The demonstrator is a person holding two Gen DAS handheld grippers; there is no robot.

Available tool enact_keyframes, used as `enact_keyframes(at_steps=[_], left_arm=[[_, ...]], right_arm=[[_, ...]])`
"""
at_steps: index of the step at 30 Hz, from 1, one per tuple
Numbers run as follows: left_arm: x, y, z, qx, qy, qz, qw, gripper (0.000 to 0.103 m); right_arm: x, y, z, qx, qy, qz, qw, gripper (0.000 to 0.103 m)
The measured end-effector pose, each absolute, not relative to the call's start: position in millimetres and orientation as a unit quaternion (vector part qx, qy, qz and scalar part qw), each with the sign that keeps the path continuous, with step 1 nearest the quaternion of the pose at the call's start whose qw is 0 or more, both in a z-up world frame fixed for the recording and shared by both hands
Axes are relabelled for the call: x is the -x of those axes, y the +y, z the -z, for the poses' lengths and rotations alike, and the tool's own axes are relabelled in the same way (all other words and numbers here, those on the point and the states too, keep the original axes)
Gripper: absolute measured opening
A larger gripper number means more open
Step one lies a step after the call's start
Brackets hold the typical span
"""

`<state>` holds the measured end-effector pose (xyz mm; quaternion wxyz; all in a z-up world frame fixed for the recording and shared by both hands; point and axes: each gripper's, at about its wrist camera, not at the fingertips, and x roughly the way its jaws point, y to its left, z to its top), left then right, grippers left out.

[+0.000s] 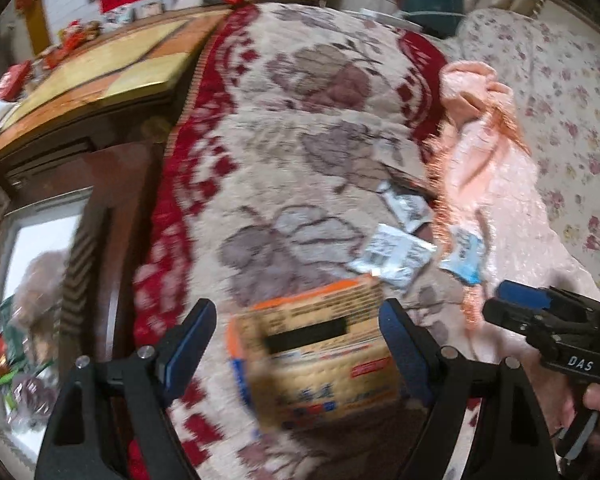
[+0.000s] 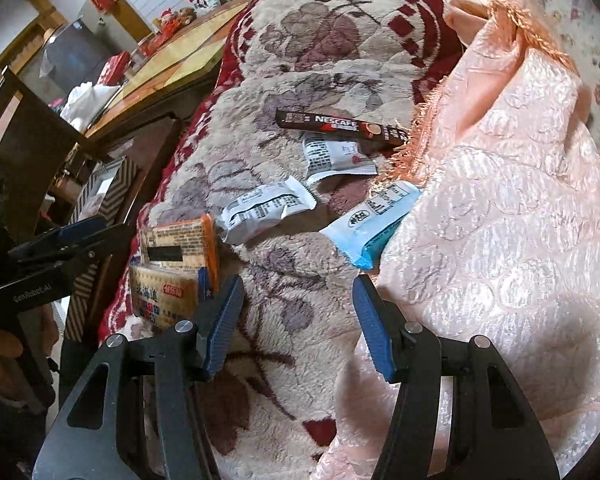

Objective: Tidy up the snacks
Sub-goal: 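Move both grippers back over the snacks on the blanket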

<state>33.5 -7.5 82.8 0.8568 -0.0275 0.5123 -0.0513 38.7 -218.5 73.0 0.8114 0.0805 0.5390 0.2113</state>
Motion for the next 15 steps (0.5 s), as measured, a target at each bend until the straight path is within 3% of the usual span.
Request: enact_keyframes(at_steps=[15], left_arm=[[-100.9, -77.7, -37.2, -0.012, 0.580, 0.155, 0.799, 0.086]], right_arm=[[-52.7, -247.5, -67.6, -0.111, 0.545, -0.181, 0.811, 0.057]])
